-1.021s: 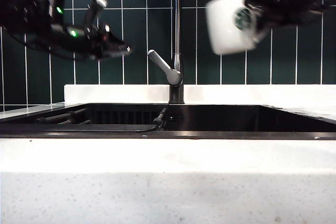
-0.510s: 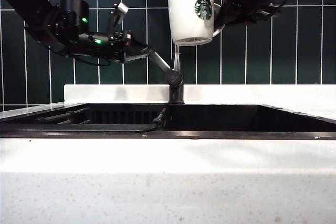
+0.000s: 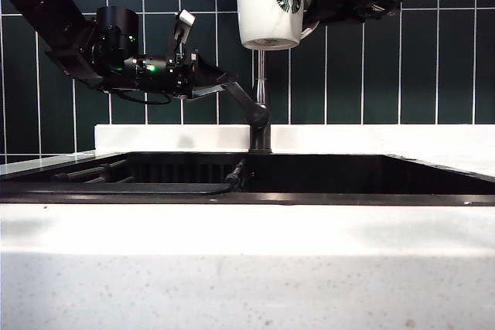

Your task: Pick up the mug next to the sink, go to the faucet to get some water, pour the water into the sink, and finally put the mug back to its place.

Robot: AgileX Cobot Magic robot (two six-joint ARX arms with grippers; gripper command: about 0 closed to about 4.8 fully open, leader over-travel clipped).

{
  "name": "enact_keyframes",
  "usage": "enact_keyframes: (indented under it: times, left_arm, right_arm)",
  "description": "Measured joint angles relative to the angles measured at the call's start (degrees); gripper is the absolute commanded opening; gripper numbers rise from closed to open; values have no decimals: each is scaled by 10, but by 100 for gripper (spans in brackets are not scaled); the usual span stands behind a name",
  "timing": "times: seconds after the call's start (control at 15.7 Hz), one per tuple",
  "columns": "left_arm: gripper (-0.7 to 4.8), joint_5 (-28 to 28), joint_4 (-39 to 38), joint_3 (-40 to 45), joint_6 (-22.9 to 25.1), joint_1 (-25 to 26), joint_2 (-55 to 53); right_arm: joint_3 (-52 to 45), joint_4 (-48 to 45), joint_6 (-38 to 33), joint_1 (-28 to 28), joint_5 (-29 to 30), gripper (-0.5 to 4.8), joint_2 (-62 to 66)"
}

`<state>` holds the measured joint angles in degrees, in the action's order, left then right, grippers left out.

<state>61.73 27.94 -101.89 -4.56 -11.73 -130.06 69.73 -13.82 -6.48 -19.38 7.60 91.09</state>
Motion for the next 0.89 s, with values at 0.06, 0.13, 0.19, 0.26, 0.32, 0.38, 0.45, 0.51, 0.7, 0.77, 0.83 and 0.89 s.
enact_keyframes:
  times: [0.06,0.13,0.19,0.26,0.32,0.38,0.45,0.51,0.7,0.77,0.83,0.89]
  left_arm:
    - [179,13,-4,0,-3,-1,0]
    - [179,25,-9,0,-2,-4,0]
    - [179,33,-12,0,-3,-5,0]
    - [179,47,-18,0,-3,-5,0]
    - [179,58,-19,0,-9,-6,0]
    - [179,60,-19,0,-12,-6,0]
    - [179,60,-19,0,-13,-5,0]
    - [179,54,-19,0,-13,-6,0]
    - [179,13,-19,0,11,-12,0]
    - [179,-6,-19,0,19,-14,0]
    - [179,-26,-19,0,24,-14,0]
    - [179,-46,-19,0,35,-12,0]
  right_arm:
    - [0,0,0,0,5,-3,0]
    - [0,0,0,0,9,-3,0]
    - [0,0,0,0,11,-3,2]
    - [0,-1,0,0,11,-3,7]
    - [0,1,0,0,12,-3,12]
    - [0,7,0,0,14,-3,15]
    - [0,10,0,0,20,-3,18]
    - [0,9,0,0,21,-3,18]
    - [0,9,0,0,22,-3,18]
    - [0,9,0,0,22,-3,18]
    - [0,9,0,0,22,-3,18]
    - [0,9,0,0,23,-3,18]
